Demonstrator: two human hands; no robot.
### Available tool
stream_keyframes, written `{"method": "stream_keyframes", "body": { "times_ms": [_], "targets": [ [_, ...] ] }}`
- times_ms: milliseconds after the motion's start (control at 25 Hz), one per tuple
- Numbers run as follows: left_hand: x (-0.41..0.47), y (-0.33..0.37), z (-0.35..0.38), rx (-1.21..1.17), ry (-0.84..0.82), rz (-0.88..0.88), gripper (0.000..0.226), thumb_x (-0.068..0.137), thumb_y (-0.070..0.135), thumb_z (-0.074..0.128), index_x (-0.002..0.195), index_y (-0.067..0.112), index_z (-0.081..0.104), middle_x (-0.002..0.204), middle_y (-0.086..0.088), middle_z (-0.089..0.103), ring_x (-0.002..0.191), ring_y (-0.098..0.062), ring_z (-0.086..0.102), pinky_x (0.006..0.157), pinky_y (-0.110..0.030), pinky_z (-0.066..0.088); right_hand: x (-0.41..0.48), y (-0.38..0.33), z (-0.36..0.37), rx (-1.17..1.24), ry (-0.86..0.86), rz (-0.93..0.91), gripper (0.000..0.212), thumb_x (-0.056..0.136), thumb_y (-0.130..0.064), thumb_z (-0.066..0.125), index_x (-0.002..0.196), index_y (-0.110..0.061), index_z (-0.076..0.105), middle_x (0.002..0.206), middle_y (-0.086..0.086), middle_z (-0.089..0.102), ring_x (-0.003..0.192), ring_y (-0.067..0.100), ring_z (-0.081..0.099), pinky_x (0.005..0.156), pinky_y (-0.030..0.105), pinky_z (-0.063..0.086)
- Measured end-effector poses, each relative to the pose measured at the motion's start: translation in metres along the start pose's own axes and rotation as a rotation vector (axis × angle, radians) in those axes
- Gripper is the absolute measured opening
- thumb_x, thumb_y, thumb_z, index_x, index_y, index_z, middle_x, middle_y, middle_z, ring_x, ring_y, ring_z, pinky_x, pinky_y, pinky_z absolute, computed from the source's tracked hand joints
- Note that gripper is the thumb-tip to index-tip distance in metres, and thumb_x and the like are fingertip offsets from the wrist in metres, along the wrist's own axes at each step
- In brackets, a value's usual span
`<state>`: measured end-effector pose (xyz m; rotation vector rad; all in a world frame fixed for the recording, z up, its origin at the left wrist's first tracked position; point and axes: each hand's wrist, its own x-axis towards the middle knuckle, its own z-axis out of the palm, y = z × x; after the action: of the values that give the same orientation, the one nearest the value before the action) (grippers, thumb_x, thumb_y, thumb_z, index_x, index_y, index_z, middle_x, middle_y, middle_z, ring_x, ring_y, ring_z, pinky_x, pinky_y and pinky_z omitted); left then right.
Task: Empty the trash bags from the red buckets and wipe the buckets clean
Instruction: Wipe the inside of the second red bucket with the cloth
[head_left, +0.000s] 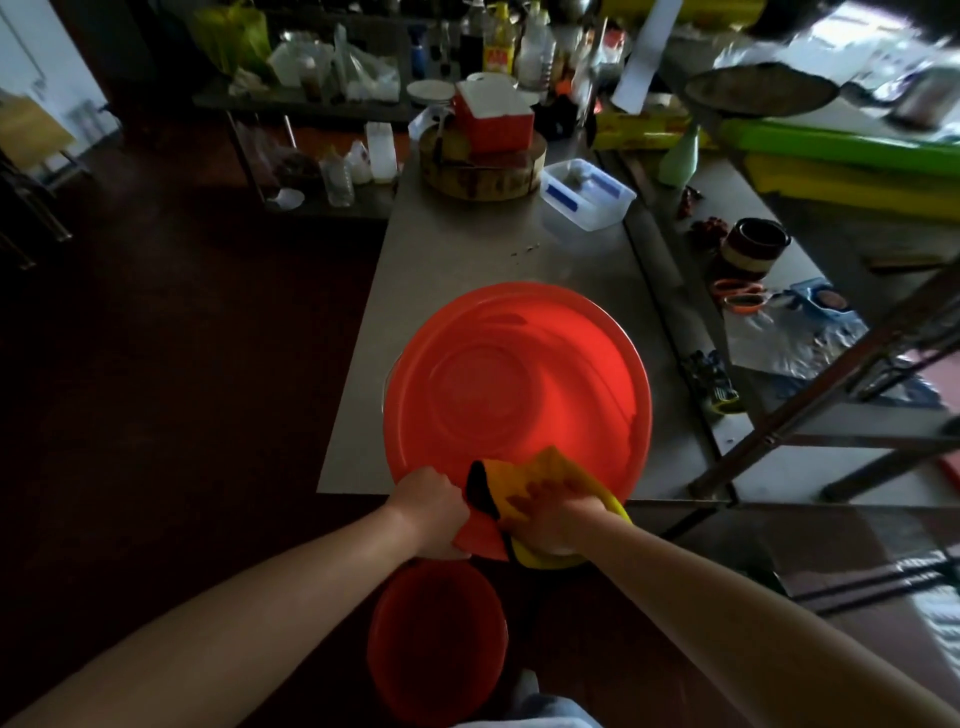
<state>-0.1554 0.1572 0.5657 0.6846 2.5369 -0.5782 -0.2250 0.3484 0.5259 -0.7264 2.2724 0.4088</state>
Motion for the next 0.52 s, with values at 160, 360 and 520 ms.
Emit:
{"method": "stream_keyframes", "body": {
  "times_ms": [160, 360, 520],
  "targets": [
    [-0.004, -0.010, 0.005, 0.044, 0.032, 0.025, 0.066, 0.091, 0.074, 0.039, 0.097, 0.016, 0.070, 0.095, -0.006, 0.070, 0.085, -0.028, 0.065, 0.068, -0.037, 0.042, -0.023, 0.014, -0.005, -0.107, -0.005, 0.069, 0.074, 0.096, -0.074, 0.012, 0.158, -0.036, 0.020, 0.168, 0.006, 0.015, 0.154, 0.031, 0.012, 0.121, 0.053, 0.007],
    [-0.004, -0.015, 0.004, 0.056, 0.024, 0.072, 0.064, 0.092, 0.071, 0.041, 0.093, 0.014, 0.070, 0.089, -0.005, 0.069, 0.080, -0.028, 0.065, 0.067, -0.036, 0.041, -0.008, 0.005, -0.003, -0.064, -0.047, 0.050, 0.072, 0.098, -0.071, 0.013, 0.160, -0.034, 0.014, 0.169, 0.007, 0.007, 0.155, 0.031, 0.003, 0.121, 0.054, -0.002],
    [0.000, -0.014, 0.007, 0.004, 0.044, 0.106, 0.057, 0.095, 0.065, 0.040, 0.084, 0.016, 0.067, 0.084, -0.003, 0.067, 0.076, -0.025, 0.064, 0.067, -0.034, 0.042, 0.028, 0.012, 0.001, -0.080, 0.011, 0.008, 0.069, 0.101, -0.067, 0.014, 0.160, -0.032, 0.019, 0.167, 0.009, 0.014, 0.153, 0.034, 0.011, 0.121, 0.058, 0.004]
  ]
}}
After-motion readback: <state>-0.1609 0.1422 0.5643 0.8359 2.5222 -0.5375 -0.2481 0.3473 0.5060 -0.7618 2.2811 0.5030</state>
